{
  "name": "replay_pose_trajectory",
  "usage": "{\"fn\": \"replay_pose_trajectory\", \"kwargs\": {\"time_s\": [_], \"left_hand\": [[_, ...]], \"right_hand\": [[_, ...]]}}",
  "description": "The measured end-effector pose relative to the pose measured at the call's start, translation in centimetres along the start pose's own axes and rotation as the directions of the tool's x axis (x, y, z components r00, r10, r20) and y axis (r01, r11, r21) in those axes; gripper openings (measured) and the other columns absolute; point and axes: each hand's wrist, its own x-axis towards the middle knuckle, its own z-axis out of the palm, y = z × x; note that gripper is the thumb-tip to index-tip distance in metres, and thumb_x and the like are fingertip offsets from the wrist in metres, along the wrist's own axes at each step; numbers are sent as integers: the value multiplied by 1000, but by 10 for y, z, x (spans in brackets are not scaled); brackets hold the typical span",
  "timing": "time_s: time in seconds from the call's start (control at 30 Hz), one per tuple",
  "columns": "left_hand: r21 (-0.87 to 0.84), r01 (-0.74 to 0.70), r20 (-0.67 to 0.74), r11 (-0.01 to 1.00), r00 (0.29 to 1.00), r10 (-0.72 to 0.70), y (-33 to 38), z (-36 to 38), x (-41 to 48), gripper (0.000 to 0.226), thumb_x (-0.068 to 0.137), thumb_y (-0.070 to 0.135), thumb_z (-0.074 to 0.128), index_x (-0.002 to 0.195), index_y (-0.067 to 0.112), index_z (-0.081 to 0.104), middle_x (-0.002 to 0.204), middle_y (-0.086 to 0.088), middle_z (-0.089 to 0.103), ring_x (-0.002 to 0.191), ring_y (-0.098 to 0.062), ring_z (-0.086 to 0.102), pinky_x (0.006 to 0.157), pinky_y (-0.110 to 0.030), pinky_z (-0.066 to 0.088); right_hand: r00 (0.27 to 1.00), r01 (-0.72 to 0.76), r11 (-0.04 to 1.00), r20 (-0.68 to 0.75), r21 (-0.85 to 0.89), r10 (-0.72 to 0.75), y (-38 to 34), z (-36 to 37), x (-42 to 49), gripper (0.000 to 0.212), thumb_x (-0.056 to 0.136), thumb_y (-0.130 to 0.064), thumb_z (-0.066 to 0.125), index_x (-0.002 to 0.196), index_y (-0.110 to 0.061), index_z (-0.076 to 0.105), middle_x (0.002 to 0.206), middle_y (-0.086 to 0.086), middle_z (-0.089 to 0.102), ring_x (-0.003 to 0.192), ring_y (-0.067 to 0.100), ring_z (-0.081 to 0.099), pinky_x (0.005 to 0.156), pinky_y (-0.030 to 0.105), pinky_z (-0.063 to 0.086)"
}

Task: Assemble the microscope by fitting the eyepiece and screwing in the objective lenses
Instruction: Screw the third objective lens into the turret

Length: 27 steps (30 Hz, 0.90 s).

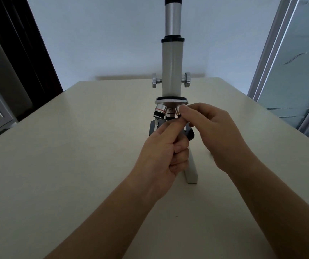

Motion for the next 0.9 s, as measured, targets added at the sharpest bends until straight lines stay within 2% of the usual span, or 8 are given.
{"fn": "replay_pose_trajectory", "kwargs": {"time_s": [0.13, 0.27, 0.33, 0.47, 0.57, 0.7, 0.77, 0.9], "left_hand": [[-47, 31, 6, 998, 1000, -30, 1, 0, 1, 18, 98, 36, 52, 100, 18, 54, 48, 5, 30, 34, -7, 21, 33, -19, 18], [-31, 19, 5, 999, 1000, -19, 0, -1, 2, 15, 99, 35, 53, 103, 21, 50, 48, 6, 29, 35, -7, 20, 33, -19, 18], [-33, 13, 5, 999, 1000, -12, -1, -1, 1, 17, 100, 35, 53, 99, 18, 53, 47, 6, 30, 35, -7, 21, 33, -19, 18], [-15, 6, 10, 1000, 1000, -6, 0, -2, 1, 30, 99, 38, 55, 74, 22, 61, 50, 4, 30, 37, -8, 20, 34, -20, 19], [-2, 13, 6, 1000, 1000, -13, 0, -2, 0, 34, 97, 39, 56, 68, 23, 60, 50, 4, 31, 37, -8, 21, 34, -20, 19], [-40, 37, 9, 999, 999, -37, 1, -1, 1, 22, 97, 39, 53, 95, 20, 64, 49, 4, 34, 36, -8, 21, 35, -20, 17], [-43, 42, 8, 998, 999, -42, 1, -1, 1, 24, 98, 39, 51, 106, 20, 64, 48, 5, 35, 35, -8, 21, 36, -20, 16], [-7, 28, 0, 1000, 1000, -28, 0, -1, 1, 20, 99, 37, 52, 99, 19, 60, 49, 5, 34, 36, -8, 21, 36, -19, 18]], "right_hand": [[1000, 23, 1000, -15, 11, -23, -1, -1, -1, 25, 94, -27, 63, 73, -34, 75, 67, -22, 70, 62, -11, 60, 51, 3, 41], [999, 21, 1000, -25, 17, -21, -2, -1, -1, 25, 95, -25, 62, 74, -31, 75, 70, -15, 68, 61, -10, 59, 51, 4, 41], [999, 24, 1000, -21, 9, -24, -2, -1, -1, 25, 95, -27, 62, 74, -31, 75, 68, -16, 68, 60, -9, 59, 50, 4, 41], [1000, 15, 1000, 5, 7, -15, 1, -1, 0, 13, 92, -32, 67, 85, -24, 75, 68, -20, 71, 60, -9, 61, 51, 4, 43], [1000, -3, 1000, -5, 14, 3, 3, 0, 2, 15, 90, -32, 69, 90, -18, 72, 68, -20, 69, 58, -7, 60, 50, 6, 43], [1000, -14, 1000, 16, 17, 14, 2, 0, 1, 15, 93, -30, 65, 84, -22, 73, 66, -18, 69, 58, -8, 59, 50, 6, 43], [1000, -15, 1000, 19, 27, 14, 2, -1, 0, 22, 95, -28, 61, 78, -27, 75, 66, -15, 69, 60, -5, 58, 52, 7, 43], [1000, -23, 999, 13, 38, 22, 1, -2, 1, 30, 97, -26, 57, 73, -23, 77, 67, -9, 67, 63, 0, 56, 53, 9, 43]]}}
